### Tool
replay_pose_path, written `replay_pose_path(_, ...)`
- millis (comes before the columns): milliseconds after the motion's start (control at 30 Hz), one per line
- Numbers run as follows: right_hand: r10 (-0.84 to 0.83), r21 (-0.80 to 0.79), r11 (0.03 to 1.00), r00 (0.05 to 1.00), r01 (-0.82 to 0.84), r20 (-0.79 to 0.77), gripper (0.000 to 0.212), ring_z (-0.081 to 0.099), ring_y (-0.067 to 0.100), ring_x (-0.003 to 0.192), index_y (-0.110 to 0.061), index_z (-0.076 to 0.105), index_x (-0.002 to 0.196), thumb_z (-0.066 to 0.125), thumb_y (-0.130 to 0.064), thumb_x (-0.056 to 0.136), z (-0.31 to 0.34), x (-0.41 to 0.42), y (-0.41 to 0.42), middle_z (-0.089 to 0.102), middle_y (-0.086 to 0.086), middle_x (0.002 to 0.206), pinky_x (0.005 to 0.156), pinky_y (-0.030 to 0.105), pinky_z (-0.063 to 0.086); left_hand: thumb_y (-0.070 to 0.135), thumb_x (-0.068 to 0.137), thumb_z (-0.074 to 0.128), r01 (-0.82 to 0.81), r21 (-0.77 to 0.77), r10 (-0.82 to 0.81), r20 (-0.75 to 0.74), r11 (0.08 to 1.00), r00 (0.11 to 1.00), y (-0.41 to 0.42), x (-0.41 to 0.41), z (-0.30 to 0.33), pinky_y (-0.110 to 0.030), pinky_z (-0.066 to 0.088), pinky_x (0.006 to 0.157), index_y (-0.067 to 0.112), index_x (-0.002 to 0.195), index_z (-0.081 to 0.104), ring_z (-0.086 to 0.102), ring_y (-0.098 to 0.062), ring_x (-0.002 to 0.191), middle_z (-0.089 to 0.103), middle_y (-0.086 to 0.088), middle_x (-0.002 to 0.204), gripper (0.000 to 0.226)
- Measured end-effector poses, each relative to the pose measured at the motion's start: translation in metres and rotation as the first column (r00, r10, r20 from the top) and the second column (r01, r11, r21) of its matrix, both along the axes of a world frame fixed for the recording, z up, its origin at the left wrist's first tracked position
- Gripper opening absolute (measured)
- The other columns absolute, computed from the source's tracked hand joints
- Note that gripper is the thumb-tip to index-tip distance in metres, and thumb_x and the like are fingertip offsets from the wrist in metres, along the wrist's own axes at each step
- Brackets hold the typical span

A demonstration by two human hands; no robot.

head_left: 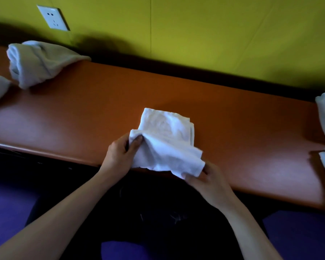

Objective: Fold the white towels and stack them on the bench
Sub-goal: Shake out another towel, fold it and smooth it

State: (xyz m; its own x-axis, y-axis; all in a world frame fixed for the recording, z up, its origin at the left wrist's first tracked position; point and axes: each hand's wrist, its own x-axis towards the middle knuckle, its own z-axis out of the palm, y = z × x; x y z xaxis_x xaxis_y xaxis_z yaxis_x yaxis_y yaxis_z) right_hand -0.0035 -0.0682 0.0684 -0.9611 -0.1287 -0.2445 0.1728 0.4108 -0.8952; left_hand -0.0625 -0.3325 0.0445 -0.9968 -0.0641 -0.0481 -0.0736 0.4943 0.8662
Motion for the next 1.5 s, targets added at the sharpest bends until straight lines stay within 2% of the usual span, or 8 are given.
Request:
replay_pose_path(333,-0.381,0.015,0.918,0.891,0.396,-0.249,0.005,0.062,0.014,0.071,-0.024,0.061,0.093,0.065,-0.026,0.094,-0.018,-0.104,-0.016,0.065,-0.002,0.079,0.060,0.028,0.045,0.044,0.086,0.074,-0.184,0.078,0.179,0.058,0.980,0.982,0.014,-0.082,0.030,-0.034,0.057,0.073,0.018,0.126,0.053,0.066,-0.009,0.086,0.065,0.014,0.092,0.052)
replay_pose_path(533,-0.480,0.274,0.829,0.871,0.488,-0.103,0.034,0.064,0.017,0.092,-0.020,0.061,0.111,0.061,-0.048,0.092,-0.047,-0.121,-0.017,0.067,-0.004,0.099,0.069,0.029,0.046,0.050,0.085,0.070,-0.124,-0.232,0.164,0.161,0.965,0.973,0.005,-0.071,-0.006,-0.041,0.052,0.090,0.029,0.138,0.040,0.064,-0.026,0.105,0.064,0.008,0.102,0.064)
replay_pose_path(733,-0.514,0.407,0.792,0.857,0.456,0.041,0.062,0.063,0.024,0.092,-0.016,0.058,0.114,0.040,-0.072,0.092,-0.043,-0.079,-0.009,0.064,-0.002,0.103,0.076,0.034,0.049,0.052,0.090,0.064,-0.112,-0.214,0.157,0.207,0.970,0.966,0.005,-0.049,-0.017,-0.041,0.050,0.092,0.017,0.132,0.051,0.062,-0.026,0.109,0.067,-0.002,0.113,0.055)
replay_pose_path(900,-0.529,0.127,0.847,0.793,0.516,0.304,0.043,0.060,0.017,0.049,-0.009,0.061,0.097,0.067,-0.051,0.088,-0.043,-0.075,-0.015,0.065,0.007,0.077,0.045,0.028,0.045,0.039,0.090,0.068,-0.130,-0.159,0.174,0.303,0.979,0.937,0.017,-0.048,-0.012,-0.033,0.047,0.083,0.012,0.132,0.055,0.061,-0.024,0.107,0.065,-0.005,0.122,0.052)
replay_pose_path(1067,-0.453,-0.084,0.790,0.670,0.607,0.589,0.031,0.035,0.015,0.045,-0.010,0.058,0.081,0.072,-0.037,0.088,-0.032,-0.065,-0.002,0.046,0.004,0.059,0.045,0.024,0.025,0.028,0.090,0.067,-0.163,-0.067,0.176,0.370,0.984,0.912,0.029,-0.041,-0.004,-0.035,0.046,0.079,0.010,0.131,0.055,0.059,-0.027,0.101,0.062,-0.007,0.120,0.046)
replay_pose_path(1267,-0.527,-0.154,0.714,0.669,0.683,0.525,0.008,0.063,0.009,0.077,-0.015,0.066,0.096,0.068,-0.022,0.092,0.001,-0.034,0.033,0.069,-0.001,0.090,0.061,0.023,0.047,0.017,0.092,0.065,-0.052,0.046,0.034,0.334,0.998,0.942,0.072,-0.022,0.011,-0.039,0.051,0.080,0.023,0.138,0.046,0.060,-0.025,0.100,0.057,-0.003,0.125,0.050)
replay_pose_path(1400,-0.576,-0.176,0.649,0.629,0.740,0.523,0.035,0.066,0.021,0.104,-0.019,0.063,0.123,0.066,-0.030,0.090,0.021,-0.008,0.071,0.069,0.000,0.118,0.090,0.038,0.056,0.017,0.095,0.062,0.063,0.163,-0.119,0.358,0.985,0.926,0.119,-0.011,0.027,-0.048,0.057,0.087,0.033,0.136,0.046,0.064,-0.029,0.103,0.058,0.000,0.129,0.047)
replay_pose_path(1500,-0.593,-0.181,0.585,0.569,0.791,0.570,0.029,0.065,0.027,0.106,-0.023,0.062,0.115,0.067,-0.032,0.088,0.035,0.013,0.105,0.067,0.003,0.118,0.094,0.047,0.056,0.015,0.098,0.058,0.167,0.195,-0.220,0.292,0.967,0.931,0.155,-0.002,0.037,-0.046,0.058,0.078,0.038,0.131,0.050,0.065,-0.022,0.086,0.058,-0.001,0.129,0.041)
